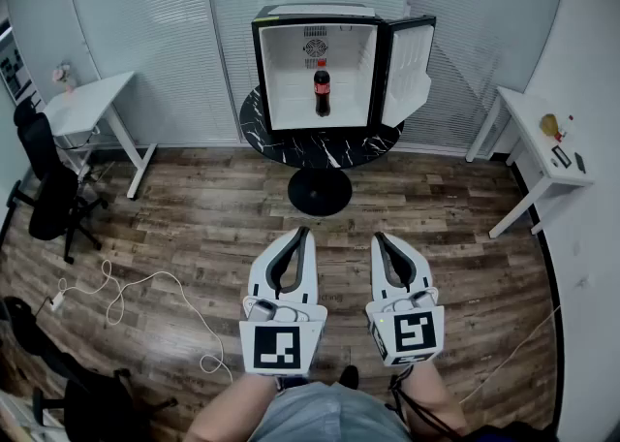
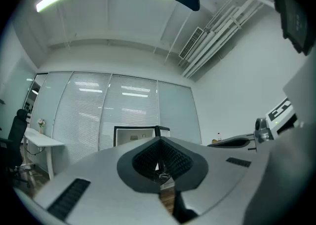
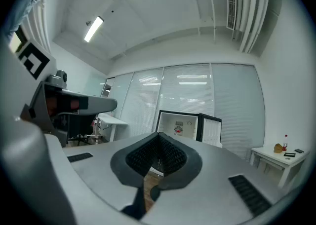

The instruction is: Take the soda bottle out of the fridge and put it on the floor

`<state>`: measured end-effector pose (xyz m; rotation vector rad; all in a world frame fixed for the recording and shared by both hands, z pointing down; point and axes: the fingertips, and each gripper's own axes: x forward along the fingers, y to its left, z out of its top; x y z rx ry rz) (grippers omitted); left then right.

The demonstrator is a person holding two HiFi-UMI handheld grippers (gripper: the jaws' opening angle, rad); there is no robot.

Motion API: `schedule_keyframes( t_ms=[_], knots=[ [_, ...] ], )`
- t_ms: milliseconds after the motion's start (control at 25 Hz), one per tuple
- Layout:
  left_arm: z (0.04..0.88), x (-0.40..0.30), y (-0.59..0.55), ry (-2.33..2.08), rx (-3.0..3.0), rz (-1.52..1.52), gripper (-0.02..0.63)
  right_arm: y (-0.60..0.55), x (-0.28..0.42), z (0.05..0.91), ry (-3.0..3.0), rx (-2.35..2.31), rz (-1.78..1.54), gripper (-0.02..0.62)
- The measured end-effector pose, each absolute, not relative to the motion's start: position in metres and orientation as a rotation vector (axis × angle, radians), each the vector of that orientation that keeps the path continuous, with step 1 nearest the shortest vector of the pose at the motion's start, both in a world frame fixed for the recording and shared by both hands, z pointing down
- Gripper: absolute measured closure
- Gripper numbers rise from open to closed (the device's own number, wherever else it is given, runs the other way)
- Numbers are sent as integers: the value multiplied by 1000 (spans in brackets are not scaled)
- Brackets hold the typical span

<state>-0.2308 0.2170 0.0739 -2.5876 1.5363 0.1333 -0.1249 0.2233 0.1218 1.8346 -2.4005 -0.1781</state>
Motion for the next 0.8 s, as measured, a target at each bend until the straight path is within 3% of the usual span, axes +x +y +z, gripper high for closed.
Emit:
schedule_keyframes(
  t_ms=[800],
  knots=[
    [82,-305,207,1482,-2630,138,589,212,-178,126,-2357,1950,-145,583]
  ],
)
